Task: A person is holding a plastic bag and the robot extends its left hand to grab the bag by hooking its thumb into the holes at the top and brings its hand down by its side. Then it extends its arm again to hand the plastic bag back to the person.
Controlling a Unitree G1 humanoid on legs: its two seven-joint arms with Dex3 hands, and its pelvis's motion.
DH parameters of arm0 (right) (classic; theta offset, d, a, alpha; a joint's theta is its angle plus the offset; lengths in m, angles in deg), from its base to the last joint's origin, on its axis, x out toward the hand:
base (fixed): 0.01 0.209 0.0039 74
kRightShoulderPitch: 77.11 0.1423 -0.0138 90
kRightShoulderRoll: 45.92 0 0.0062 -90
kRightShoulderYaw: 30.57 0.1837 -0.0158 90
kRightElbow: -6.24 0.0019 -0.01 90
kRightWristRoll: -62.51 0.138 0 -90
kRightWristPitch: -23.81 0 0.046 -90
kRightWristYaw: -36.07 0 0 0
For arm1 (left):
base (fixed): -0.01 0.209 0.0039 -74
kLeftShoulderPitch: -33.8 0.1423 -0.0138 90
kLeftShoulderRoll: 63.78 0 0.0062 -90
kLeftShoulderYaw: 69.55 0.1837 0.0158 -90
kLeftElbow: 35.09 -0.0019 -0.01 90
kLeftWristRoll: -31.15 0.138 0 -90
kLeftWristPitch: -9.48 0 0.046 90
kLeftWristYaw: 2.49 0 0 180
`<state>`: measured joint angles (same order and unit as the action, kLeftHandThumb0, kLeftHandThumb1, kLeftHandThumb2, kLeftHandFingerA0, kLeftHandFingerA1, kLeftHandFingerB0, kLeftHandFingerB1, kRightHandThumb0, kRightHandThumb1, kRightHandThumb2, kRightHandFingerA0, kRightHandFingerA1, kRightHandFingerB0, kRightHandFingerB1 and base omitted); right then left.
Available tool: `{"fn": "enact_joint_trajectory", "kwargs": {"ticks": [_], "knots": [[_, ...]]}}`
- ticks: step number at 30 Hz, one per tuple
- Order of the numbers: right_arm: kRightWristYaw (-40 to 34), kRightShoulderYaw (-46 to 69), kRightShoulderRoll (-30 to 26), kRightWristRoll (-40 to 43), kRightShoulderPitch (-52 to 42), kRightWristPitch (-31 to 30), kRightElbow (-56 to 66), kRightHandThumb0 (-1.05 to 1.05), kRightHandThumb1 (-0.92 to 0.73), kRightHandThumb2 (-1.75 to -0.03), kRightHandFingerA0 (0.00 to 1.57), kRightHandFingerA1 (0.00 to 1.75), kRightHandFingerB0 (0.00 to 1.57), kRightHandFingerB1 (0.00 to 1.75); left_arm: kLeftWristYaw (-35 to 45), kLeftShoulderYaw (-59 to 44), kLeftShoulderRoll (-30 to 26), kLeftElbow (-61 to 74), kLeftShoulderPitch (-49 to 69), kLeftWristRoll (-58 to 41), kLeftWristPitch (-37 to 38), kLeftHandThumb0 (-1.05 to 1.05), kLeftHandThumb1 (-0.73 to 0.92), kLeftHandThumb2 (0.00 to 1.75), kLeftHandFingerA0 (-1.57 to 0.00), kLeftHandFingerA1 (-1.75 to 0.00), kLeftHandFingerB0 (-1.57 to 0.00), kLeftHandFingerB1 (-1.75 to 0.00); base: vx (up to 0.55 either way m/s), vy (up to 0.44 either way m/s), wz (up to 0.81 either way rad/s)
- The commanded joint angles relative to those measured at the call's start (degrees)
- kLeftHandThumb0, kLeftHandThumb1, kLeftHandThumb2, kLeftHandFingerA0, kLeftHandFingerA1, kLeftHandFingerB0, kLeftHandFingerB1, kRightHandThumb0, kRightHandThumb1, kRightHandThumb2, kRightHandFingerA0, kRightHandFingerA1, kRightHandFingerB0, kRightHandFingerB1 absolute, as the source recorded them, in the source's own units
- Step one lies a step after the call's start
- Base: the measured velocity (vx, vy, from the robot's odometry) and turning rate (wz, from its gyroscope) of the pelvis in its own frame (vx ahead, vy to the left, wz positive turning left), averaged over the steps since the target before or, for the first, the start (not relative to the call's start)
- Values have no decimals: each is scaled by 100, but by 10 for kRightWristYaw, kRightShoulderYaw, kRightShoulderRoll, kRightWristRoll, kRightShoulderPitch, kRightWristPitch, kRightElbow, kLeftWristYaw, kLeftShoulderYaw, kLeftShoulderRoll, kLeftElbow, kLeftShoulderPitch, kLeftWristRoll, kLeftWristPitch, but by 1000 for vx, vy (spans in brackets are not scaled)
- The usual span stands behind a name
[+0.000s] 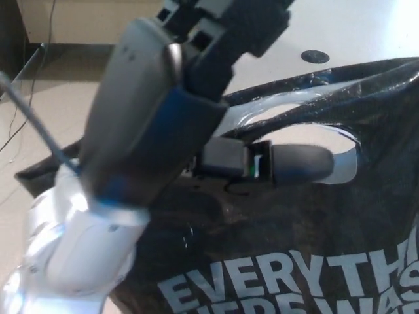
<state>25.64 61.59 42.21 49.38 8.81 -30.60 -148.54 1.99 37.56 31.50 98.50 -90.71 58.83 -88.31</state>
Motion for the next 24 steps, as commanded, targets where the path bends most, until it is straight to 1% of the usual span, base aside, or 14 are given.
{"fn": "enact_joint_trajectory", "kwargs": {"ticks": [1,4,5,6,10,11,12,13,14,16,17,21,23,24], "knots": [[7,-3,-15,4,3,1,2,-34,-62,-58,59,43,49,39,40,39,17,-52,-32,156,-94,-66,42,79,-8,-19,-8,-26,0,0,0],[4,-7,-17,0,2,7,2,-34,-63,-58,58,43,49,39,47,48,22,-60,-32,164,-100,-66,43,79,-8,-24,-8,-26,0,0,0],[6,-8,-17,0,3,3,4,-35,-63,-58,58,43,49,39,51,52,21,-62,-30,172,-100,-60,37,79,-3,-33,-3,-30,0,0,0],[5,-9,-17,-1,3,2,5,-36,-63,-58,57,42,49,39,53,55,22,-64,-27,180,-101,-61,37,79,-3,-35,-3,-30,0,0,0],[2,-16,-20,-6,1,2,4,-36,-64,-58,57,43,49,39,76,80,27,-74,-15,224,-119,-61,37,80,-3,-31,-3,-31,0,0,0],[4,-15,-19,-2,1,5,3,-36,-64,-58,57,43,49,39,76,85,31,-77,-12,232,-121,-65,46,55,-9,-28,-8,-28,0,0,0],[6,-14,-18,0,2,2,2,-35,-64,-58,58,43,49,39,74,89,32,-80,-9,242,-119,-63,46,56,-10,-29,-10,-26,0,0,0],[6,-14,-17,1,3,2,1,-34,-64,-58,58,43,49,39,73,92,32,-83,-8,250,-118,-63,39,77,-5,-39,-4,-33,0,0,0],[6,-14,-17,1,3,2,1,-34,-63,-58,58,43,49,39,68,95,31,-87,-6,257,-113,-34,23,84,0,-50,0,-49,0,0,0],[9,-13,-16,5,5,0,0,-34,-63,-58,58,43,49,39,57,98,33,-98,-4,261,-103,-34,24,85,0,-49,0,-49,0,0,0],[9,-13,-16,5,5,0,-1,-33,-63,-58,59,44,49,39,50,101,33,-106,-3,266,-99,-64,42,72,-16,-41,-7,-38,0,0,0],[4,-16,-17,1,2,4,-1,-29,-63,-58,61,45,51,40,-13,103,52,-148,-1,275,-73,-61,45,74,-30,-46,-14,-39,0,0,0],[1,-16,-17,1,2,7,-2,-29,-62,-58,62,45,52,40,-46,100,65,-170,-3,277,-62,-61,47,76,-32,-47,-16,-40,0,0,0],[3,-15,-16,2,3,4,-1,-29,-63,-58,62,45,52,40,-72,97,70,-185,-5,279,-51,-55,57,57,-44,-39,-28,-31,0,0,0]]}}
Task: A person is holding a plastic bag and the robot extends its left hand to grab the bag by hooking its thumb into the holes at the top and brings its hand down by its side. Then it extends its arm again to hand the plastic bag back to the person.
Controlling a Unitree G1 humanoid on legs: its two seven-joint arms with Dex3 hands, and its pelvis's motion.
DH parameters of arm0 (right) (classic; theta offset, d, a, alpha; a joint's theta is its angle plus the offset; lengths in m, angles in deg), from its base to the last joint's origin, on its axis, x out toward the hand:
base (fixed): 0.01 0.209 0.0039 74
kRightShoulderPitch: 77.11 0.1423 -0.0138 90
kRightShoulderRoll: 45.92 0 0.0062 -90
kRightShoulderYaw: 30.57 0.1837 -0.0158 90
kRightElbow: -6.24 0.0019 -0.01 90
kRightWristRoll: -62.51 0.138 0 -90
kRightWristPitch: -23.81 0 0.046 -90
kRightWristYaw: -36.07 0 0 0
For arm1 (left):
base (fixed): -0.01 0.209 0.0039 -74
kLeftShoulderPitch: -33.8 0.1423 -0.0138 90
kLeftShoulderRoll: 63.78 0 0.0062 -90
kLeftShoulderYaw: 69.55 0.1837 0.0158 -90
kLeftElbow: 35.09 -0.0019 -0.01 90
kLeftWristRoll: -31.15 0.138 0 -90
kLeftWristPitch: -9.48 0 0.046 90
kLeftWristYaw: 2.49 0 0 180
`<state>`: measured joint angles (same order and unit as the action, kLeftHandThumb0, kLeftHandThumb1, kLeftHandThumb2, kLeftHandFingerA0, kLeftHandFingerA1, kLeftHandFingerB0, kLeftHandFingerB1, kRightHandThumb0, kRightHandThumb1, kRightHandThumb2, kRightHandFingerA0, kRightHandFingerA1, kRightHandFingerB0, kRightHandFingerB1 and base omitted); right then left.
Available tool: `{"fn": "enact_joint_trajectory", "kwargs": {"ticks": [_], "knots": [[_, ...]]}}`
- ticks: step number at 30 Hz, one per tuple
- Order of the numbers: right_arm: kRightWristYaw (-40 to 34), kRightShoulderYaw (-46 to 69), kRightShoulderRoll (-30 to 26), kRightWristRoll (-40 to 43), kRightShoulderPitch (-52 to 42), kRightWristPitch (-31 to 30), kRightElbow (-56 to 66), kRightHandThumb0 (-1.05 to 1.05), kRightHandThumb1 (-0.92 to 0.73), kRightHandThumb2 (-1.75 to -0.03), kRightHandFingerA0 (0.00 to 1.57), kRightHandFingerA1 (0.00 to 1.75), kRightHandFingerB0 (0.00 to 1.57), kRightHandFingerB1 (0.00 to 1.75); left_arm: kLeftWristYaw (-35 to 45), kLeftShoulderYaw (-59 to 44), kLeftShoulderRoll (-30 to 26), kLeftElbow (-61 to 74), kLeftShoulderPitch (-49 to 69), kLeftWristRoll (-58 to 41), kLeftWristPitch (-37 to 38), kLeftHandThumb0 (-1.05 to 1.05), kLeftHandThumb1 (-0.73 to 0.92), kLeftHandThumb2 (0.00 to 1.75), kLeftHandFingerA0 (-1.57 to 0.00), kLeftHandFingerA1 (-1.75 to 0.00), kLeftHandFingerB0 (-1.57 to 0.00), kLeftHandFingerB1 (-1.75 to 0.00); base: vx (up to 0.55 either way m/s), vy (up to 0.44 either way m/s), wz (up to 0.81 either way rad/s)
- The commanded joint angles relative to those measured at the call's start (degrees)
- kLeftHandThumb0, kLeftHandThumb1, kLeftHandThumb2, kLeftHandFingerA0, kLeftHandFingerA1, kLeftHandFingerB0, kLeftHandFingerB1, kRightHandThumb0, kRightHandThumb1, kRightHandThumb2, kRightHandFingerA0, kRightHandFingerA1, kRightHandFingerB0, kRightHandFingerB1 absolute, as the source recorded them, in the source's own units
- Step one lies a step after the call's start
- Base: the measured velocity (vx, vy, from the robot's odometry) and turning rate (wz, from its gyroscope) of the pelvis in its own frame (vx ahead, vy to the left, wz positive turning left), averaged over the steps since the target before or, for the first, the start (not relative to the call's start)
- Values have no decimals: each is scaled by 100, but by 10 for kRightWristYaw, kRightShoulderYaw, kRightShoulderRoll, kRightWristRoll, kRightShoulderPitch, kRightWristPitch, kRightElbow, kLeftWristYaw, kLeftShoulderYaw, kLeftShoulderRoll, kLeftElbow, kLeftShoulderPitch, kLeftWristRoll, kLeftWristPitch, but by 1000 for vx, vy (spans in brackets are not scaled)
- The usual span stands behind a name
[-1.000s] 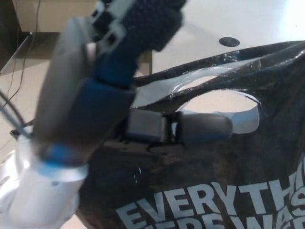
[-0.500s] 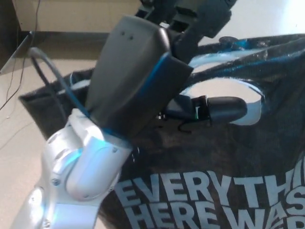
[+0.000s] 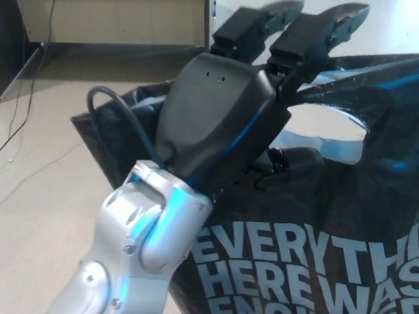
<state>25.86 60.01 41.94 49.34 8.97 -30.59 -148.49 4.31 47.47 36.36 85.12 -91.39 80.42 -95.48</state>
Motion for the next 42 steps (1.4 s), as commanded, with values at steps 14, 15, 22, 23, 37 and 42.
{"fn": "enact_joint_trajectory", "kwargs": {"ticks": [14,15,22,23,37,42], "knots": [[1,-5,-19,-3,4,-4,8,-38,-56,-76,63,57,49,51,-240,-29,72,-181,-36,5,122,-59,58,88,-56,-56,-36,-47,0,0,0],[2,-3,-18,-1,5,-3,7,-38,-56,-76,65,59,50,51,-251,-35,81,-195,-40,-14,140,-52,69,61,-77,-54,-45,-34,0,0,0],[-7,-11,-16,-10,7,-8,12,-38,-57,-76,65,58,49,51,-223,-51,126,-223,-66,-63,151,-16,76,62,-114,-122,-57,-39,0,0,0],[-8,-13,-17,-12,7,-8,12,-39,-57,-77,66,58,49,51,-238,-53,127,-243,-75,-64,168,-16,53,91,-124,-137,-76,-69,0,0,0],[0,-18,-20,-7,12,-3,7,-31,-67,-59,76,50,56,42,-351,-65,128,-344,-105,-38,228,-14,75,65,-91,-174,-68,-138,0,0,0],[-10,-23,-14,-12,5,-3,3,-32,-68,-59,76,49,58,42,-389,-69,112,-350,-98,-25,246,-23,59,99,-125,-135,-82,-102,0,0,0]]}}
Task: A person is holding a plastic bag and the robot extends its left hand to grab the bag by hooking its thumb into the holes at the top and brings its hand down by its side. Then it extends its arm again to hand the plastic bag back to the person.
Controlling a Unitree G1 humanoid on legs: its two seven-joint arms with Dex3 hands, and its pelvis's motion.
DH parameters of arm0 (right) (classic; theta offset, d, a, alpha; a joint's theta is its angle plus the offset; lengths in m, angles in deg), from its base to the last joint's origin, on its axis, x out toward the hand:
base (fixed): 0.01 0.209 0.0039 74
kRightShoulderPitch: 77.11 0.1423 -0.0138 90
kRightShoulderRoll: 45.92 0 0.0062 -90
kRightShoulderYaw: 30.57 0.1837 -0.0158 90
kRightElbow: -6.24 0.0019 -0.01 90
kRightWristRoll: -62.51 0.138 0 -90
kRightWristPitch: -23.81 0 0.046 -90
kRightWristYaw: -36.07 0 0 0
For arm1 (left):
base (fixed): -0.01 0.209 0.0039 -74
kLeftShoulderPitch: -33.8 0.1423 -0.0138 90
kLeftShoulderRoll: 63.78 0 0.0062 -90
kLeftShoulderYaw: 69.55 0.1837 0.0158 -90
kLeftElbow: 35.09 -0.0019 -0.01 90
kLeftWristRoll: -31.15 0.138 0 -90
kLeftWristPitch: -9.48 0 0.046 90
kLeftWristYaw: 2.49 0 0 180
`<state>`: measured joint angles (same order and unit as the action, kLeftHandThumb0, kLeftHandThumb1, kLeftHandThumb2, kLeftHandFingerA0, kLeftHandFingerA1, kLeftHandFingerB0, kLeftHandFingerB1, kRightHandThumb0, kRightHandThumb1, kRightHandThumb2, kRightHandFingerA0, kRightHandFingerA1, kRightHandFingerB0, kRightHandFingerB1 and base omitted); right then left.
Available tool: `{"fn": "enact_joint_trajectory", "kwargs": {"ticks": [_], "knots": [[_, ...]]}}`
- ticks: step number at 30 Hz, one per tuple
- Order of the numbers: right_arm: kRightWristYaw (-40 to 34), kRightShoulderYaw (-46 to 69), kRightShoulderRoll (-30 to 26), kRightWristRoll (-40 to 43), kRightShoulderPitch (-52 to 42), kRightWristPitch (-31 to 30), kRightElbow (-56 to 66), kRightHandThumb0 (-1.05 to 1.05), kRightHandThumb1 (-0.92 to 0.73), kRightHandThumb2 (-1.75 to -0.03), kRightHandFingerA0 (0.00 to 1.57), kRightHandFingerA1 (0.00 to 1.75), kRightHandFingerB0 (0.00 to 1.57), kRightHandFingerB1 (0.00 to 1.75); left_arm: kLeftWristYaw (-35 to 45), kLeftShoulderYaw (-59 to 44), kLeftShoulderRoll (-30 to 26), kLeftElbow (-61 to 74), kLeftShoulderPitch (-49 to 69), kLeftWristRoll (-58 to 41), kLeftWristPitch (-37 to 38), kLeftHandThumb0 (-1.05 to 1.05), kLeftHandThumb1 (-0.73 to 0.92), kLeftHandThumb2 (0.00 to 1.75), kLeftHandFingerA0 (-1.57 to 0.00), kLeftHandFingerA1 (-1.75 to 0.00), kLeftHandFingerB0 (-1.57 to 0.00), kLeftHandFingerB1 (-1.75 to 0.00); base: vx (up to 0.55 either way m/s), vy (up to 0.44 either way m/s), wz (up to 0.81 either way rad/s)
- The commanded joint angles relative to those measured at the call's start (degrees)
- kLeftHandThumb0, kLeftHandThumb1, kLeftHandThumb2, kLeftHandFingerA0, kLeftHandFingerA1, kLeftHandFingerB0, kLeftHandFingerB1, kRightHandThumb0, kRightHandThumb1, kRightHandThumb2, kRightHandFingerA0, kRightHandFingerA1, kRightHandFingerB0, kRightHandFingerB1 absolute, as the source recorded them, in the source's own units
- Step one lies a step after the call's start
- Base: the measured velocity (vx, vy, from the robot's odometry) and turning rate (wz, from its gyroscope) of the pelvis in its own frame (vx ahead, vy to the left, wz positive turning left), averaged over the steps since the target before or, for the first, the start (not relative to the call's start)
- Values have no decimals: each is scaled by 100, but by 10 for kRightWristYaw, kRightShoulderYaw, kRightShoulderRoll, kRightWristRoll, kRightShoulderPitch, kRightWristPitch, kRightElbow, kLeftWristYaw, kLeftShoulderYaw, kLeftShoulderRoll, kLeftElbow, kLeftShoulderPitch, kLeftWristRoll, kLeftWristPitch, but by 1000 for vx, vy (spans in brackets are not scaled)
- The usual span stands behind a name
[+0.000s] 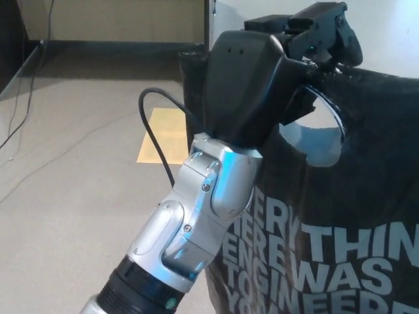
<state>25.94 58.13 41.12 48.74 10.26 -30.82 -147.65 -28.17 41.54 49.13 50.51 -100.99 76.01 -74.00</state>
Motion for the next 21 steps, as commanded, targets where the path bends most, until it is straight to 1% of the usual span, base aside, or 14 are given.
{"fn": "enact_joint_trajectory", "kwargs": {"ticks": [1,2,3,4,8,9,10,12,13,15,17,18,20,21], "knots": [[-14,-6,-5,-7,-8,-1,-6,-32,-68,-59,76,49,58,42,-78,-9,-20,-5,-2,31,28,-23,59,99,-125,-135,-82,-102,0,0,0],[-11,-4,-7,-4,-7,2,-6,-32,-68,-59,76,50,58,42,-87,-11,-28,-7,-2,32,36,-15,72,75,-99,-170,-81,-117,0,0,0],[-9,-3,-7,-2,-7,2,-7,-31,-68,-59,76,50,58,42,-86,-14,-39,-2,5,31,43,-10,69,82,-101,-171,-80,-118,0,0,0],[-4,-2,-12,-2,2,-3,-5,-32,-68,-60,74,49,58,42,-90,-23,-53,0,7,27,53,-11,58,103,-125,-136,-83,-107,0,0,0],[-1,-8,-16,-8,10,-31,6,-34,-70,-60,75,47,57,41,-81,-48,-82,19,38,4,69,-7,56,102,-125,-141,-81,-115,0,0,0],[0,-11,-15,-10,3,-28,8,-32,-69,-60,74,47,57,42,-80,-54,-90,33,56,6,69,-5,66,87,-91,-171,-71,-138,0,0,0],[1,-12,-14,-9,3,-25,7,-31,-69,-59,77,50,59,43,-83,-61,-98,35,64,5,73,-5,69,86,-90,-174,-69,-142,0,0,0],[4,-12,-15,-8,7,-23,3,-32,-69,-59,77,50,59,43,-81,-79,-116,40,76,-1,78,-8,71,79,-89,-175,-65,-146,0,0,0],[3,-13,-14,-9,8,-25,4,-31,-69,-60,77,49,61,43,-79,-88,-125,44,83,-5,81,-17,76,64,-92,-175,-73,-127,0,0,0],[-1,-16,-12,-12,11,-28,8,-30,-69,-60,76,49,61,44,-84,-106,-143,45,89,-12,95,-16,75,64,-90,-175,-75,-124,0,0,0],[-5,-19,-13,-14,12,-31,11,-31,-69,-61,78,51,61,44,-86,-115,-151,45,97,-15,104,-14,76,65,-90,-175,-69,-135,0,0,0],[-4,-19,-14,-13,10,-30,11,-30,-68,-61,79,52,63,45,-82,-127,-165,52,114,-24,114,-11,68,63,-85,-174,-65,-144,0,0,0],[-1,-19,-14,-11,9,-31,10,-30,-69,-61,79,52,64,45,-83,-134,-176,51,124,-29,130,-9,65,64,-84,-173,-68,-141,0,0,0],[2,-21,-18,-12,7,-34,13,-31,-70,-61,79,51,66,45,-86,-143,-193,56,147,-33,148,-6,53,91,-101,-159,-86,-125,0,0,0]]}}
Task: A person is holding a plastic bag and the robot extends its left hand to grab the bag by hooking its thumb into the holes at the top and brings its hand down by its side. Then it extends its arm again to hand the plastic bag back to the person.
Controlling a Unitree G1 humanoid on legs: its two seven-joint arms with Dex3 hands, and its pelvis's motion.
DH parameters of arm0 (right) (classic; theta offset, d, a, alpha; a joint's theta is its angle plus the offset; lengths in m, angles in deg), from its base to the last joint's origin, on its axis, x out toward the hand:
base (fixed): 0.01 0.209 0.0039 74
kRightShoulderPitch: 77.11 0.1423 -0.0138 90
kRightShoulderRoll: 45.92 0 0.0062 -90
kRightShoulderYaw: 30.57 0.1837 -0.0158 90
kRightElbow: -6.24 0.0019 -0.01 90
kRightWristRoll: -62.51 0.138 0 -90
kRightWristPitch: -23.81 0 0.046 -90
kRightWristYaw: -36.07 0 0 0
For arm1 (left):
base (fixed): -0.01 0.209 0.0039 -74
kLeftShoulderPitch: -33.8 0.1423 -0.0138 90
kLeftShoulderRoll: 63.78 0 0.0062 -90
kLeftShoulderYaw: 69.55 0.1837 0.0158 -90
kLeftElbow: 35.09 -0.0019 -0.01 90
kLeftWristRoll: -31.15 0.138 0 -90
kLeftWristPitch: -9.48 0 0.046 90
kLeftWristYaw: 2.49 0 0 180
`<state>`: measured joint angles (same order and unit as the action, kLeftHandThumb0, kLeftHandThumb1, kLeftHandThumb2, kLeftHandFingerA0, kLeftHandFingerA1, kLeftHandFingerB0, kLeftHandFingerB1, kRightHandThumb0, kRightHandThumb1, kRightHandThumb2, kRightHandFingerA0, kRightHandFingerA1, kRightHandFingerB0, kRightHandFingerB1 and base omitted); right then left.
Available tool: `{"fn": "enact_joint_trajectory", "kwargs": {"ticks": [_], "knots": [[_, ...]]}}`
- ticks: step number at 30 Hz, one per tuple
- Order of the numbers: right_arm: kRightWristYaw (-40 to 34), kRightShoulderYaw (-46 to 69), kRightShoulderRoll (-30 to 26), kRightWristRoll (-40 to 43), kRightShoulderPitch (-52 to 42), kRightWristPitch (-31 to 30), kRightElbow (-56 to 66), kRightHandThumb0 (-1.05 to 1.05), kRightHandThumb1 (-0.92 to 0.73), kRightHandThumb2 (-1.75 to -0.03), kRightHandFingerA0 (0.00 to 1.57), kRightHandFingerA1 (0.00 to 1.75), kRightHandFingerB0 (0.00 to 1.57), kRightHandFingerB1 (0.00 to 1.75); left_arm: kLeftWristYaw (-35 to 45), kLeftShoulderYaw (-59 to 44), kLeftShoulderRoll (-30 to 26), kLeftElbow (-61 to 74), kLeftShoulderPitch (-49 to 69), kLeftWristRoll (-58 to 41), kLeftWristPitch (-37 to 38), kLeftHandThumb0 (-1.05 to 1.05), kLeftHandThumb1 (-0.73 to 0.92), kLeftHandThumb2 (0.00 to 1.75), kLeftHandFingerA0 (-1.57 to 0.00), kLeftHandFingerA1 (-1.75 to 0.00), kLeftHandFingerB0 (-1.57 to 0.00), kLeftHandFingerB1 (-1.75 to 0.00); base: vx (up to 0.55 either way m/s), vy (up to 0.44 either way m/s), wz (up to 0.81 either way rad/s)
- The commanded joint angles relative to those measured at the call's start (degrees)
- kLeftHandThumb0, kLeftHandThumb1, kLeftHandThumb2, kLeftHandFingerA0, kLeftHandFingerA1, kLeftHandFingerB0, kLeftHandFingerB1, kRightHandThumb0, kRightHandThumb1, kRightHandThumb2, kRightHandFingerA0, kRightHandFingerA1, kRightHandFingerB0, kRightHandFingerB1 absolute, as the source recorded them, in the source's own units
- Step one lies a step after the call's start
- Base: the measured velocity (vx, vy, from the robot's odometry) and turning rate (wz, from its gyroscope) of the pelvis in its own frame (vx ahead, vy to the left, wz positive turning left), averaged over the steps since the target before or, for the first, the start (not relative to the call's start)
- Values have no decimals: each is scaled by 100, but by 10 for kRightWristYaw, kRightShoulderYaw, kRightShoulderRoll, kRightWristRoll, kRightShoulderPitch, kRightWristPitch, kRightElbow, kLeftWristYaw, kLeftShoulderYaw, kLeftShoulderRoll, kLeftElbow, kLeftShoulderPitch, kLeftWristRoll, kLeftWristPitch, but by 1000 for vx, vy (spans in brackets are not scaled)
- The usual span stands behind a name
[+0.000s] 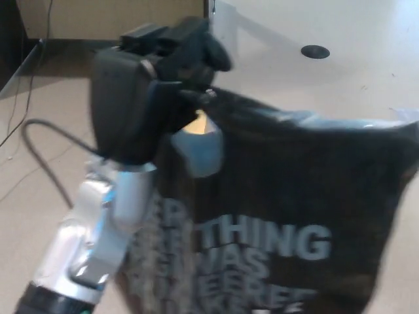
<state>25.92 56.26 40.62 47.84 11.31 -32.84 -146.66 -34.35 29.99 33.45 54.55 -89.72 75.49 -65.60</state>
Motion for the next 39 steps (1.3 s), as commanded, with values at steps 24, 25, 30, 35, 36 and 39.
{"fn": "enact_joint_trajectory", "kwargs": {"ticks": [24,25,30,35,36,39], "knots": [[4,-5,-15,-5,-20,-14,-7,-31,-70,-61,76,48,64,44,-175,-161,-117,-125,425,-40,248,-8,66,92,-88,-175,-68,-151,0,0,0],[4,-5,-15,-5,-21,-12,-9,-31,-70,-61,75,48,63,44,-179,-165,-118,-139,438,-41,251,-5,66,93,-85,-175,-67,-153,0,0,0],[0,-7,-14,-7,-27,3,-20,-31,-69,-61,79,56,63,45,-217,-158,-133,-252,476,-35,298,-6,62,101,-87,-175,-69,-146,0,0,0],[3,-7,-14,-6,-24,-1,-12,-29,-69,-60,76,48,63,44,-259,-139,-142,-340,470,-11,293,-16,58,104,-124,-140,-83,-116,0,0,0],[2,-7,-14,-7,-23,-2,-11,-30,-69,-61,77,50,63,44,-262,-136,-143,-350,469,-12,298,-10,64,91,-93,-175,-73,-142,0,0,0],[-5,-9,-14,-11,-19,2,-16,-29,-69,-61,78,52,63,45,-274,-124,-143,-370,469,-13,313,-9,63,93,-92,-175,-74,-142,0,0,0]]}}
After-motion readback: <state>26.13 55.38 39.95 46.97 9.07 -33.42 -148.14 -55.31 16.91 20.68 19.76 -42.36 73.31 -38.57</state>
